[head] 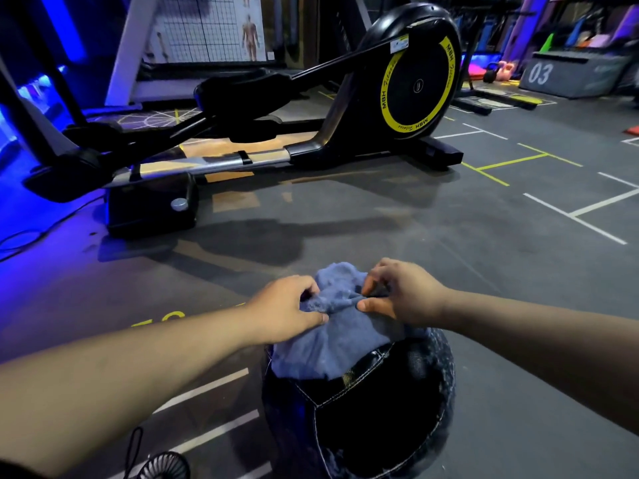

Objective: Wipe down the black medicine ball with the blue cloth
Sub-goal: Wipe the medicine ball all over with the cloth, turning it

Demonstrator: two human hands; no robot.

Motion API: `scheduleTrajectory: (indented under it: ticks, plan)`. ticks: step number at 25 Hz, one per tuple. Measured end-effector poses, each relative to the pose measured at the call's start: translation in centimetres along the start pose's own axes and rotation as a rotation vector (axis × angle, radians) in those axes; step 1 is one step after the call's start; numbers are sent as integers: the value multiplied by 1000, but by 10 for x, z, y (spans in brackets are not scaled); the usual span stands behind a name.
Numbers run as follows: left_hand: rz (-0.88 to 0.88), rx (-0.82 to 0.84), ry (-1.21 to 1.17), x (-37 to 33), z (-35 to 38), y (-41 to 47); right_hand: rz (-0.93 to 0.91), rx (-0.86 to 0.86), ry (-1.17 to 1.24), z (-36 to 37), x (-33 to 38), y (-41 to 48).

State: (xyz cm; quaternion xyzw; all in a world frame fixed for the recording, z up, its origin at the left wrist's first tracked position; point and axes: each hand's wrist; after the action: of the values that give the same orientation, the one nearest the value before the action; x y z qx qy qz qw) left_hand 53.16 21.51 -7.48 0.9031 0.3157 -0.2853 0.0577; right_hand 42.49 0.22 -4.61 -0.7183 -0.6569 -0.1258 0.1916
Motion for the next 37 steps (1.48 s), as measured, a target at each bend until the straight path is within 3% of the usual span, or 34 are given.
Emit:
scheduleTrajectory:
  ticks: [3,5,7,10,13,15,20,23,24,27,28,33,37]
  plan:
    - [39,46,-149,-13,-17,-5,-19,-44,89,-10,6,-9]
    - [58,64,-417,-32,-35,-10,-52,-26,211,-22,13,-17]
    - [94,145,-708,-50,-51,-17,-76,88,327,-35,19,-24]
    - [138,268,-987,-62,-67,-26,-98,288,687,-50,27,-36]
    - [75,228,-1064,-67,-72,-28,-117,375,1095,-65,32,-49]
    - [4,125,-984,-70,-69,-27,-114,399,1222,-74,31,-57]
    - [-116,-142,-811,-74,-61,-19,-80,322,1148,-85,18,-65]
    - [-151,-277,-581,-81,-52,-14,-103,254,1190,-81,23,-62]
    - [-152,-225,-604,-86,-51,-16,-107,230,1216,-79,25,-59]
    - [-181,215,-1131,-100,-52,-25,-82,199,1266,-68,31,-53]
    - [-141,288,-1194,-101,-51,-25,-63,181,1259,-63,31,-52]
    - [-106,107,-1041,-91,-32,-22,45,-72,883,-48,24,-42]
    - [-18,194,-1172,-84,-33,-17,-39,186,1133,-37,20,-45]
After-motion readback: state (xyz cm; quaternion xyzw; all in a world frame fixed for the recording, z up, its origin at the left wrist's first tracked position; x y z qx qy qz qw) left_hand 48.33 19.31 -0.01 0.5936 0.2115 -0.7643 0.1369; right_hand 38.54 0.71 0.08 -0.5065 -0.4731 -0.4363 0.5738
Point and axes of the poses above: each hand's wrist, its own y-axis towards the middle knuckle, its own z-axis out of the palm, x = y × z, and after that the axes turned 8 degrees about x, right-handed
